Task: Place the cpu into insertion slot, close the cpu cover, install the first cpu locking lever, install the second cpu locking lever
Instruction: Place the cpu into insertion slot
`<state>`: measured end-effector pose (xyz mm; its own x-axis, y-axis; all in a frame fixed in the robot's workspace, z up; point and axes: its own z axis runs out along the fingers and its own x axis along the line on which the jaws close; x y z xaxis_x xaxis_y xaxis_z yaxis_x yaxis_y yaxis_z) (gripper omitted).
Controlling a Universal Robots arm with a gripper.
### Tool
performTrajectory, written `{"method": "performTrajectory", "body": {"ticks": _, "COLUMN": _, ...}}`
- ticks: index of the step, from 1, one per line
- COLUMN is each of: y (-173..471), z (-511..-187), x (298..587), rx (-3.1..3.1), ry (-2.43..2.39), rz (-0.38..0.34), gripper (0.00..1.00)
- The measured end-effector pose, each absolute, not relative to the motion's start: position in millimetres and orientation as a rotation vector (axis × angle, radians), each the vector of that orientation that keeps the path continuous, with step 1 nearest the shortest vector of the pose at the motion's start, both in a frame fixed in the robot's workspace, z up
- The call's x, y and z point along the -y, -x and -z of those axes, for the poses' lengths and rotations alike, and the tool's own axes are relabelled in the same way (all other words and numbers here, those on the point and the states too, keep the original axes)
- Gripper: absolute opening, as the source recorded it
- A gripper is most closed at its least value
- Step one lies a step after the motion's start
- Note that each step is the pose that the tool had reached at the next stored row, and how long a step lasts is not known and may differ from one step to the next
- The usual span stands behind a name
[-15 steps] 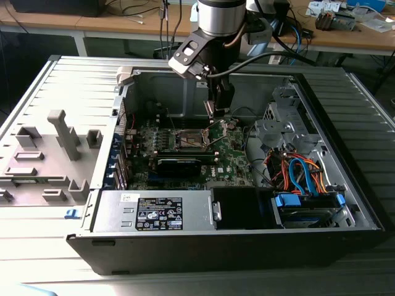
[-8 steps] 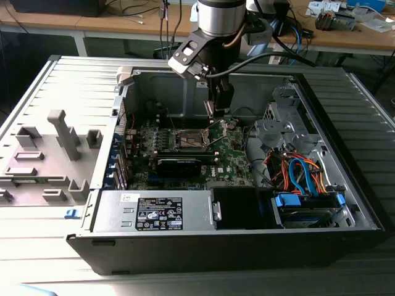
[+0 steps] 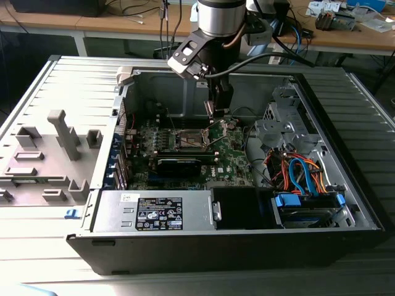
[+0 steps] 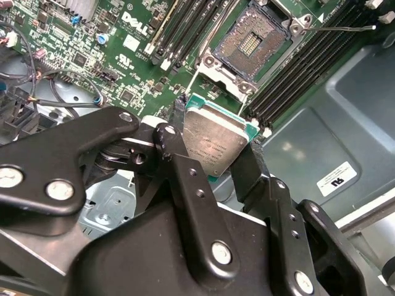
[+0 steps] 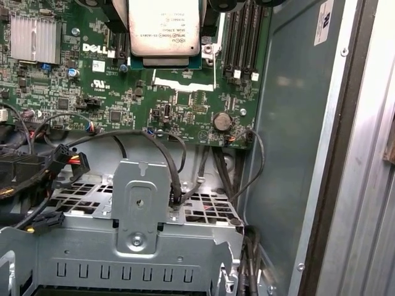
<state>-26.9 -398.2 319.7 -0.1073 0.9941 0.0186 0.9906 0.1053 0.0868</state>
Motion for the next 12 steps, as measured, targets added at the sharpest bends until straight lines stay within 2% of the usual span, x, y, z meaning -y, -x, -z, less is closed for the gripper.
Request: {"method": "performTrajectory", "body": {"ticks": 12, "y": 26.9, "z": -319.1, "x": 398.2, "rx": -2.272, "ry": -2.101, "rz": -0.118, "gripper": 0.55}}
